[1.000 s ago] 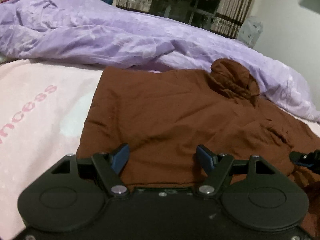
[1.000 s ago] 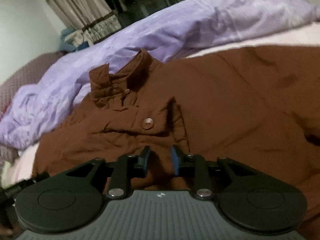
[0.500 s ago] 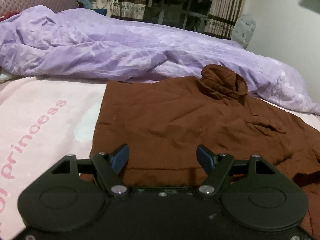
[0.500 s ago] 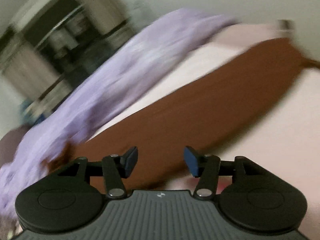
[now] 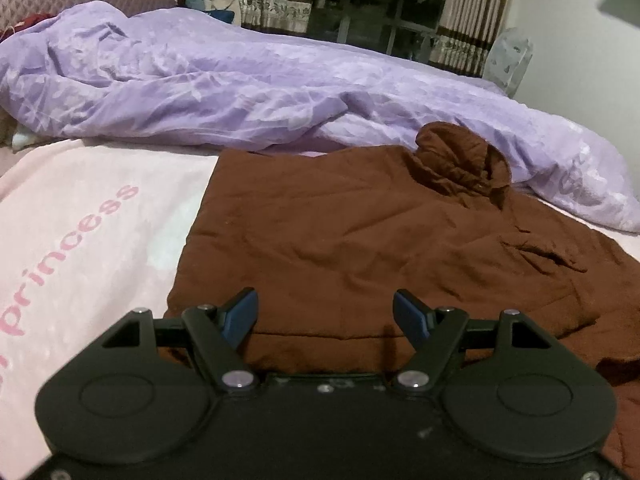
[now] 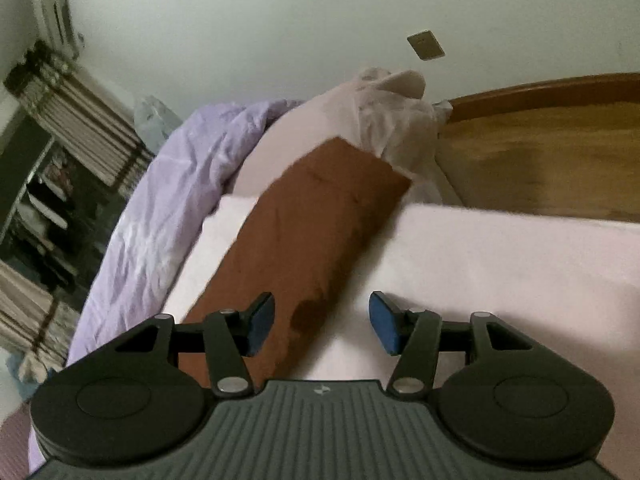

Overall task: Fold large clothes
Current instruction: 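Grasp the cuff of the other sleeve with the right gripper, then lift the sleeve and fold it across the jacket body, open right gripper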

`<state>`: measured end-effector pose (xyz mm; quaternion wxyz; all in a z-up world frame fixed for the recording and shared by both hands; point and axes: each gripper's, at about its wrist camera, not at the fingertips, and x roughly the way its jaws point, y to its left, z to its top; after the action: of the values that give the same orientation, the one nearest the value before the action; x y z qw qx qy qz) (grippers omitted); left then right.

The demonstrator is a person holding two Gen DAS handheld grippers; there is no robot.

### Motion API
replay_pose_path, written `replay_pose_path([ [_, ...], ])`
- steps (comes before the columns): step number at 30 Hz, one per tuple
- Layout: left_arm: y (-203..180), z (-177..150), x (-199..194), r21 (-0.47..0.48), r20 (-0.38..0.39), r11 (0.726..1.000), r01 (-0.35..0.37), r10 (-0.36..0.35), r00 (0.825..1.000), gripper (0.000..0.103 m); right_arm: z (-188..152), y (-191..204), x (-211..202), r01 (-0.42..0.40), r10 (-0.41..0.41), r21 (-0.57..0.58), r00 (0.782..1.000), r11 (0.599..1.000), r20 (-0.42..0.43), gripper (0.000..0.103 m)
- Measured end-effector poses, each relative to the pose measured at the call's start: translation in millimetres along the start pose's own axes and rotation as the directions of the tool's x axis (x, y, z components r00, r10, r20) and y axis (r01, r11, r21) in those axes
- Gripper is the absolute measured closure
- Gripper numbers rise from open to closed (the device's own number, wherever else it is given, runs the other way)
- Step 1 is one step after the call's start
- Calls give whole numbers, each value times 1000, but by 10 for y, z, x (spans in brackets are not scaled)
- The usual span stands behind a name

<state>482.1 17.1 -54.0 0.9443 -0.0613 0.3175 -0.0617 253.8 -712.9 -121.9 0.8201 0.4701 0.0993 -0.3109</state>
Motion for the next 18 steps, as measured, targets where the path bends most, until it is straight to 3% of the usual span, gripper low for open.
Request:
replay_pose_path([
  [5, -9, -8, 50, 7, -11, 1000, -16, 16, 1000, 28, 104, -55, 98, -29, 27, 48, 999, 998, 45, 37],
  [10, -2, 3, 74, -5, -12, 1000, -17, 17, 1000, 28, 92, 6, 117, -8, 5, 30, 997, 1000, 71, 38],
  [11, -3, 5, 77, -6, -13, 1000, -16, 16, 1000, 28, 83, 26, 110, 0, -2, 23, 997, 1000, 76, 44],
  [12, -4, 9, 77, -5, -14, 1000, -14, 14, 1000, 28, 78, 52, 107, 9, -10, 11, 997, 1000, 79, 65],
  [14, 6, 18, 69, -5, -13, 1000, -9, 9, 1000, 28, 87, 121, 125, 27, -25, -25, 997, 999, 73, 87],
  [18, 38, 34, 28, -6, -7, 1000, 10, -10, 1000, 28, 70, 464, -54, 19, 0, -137, 991, 990, 135, 97],
])
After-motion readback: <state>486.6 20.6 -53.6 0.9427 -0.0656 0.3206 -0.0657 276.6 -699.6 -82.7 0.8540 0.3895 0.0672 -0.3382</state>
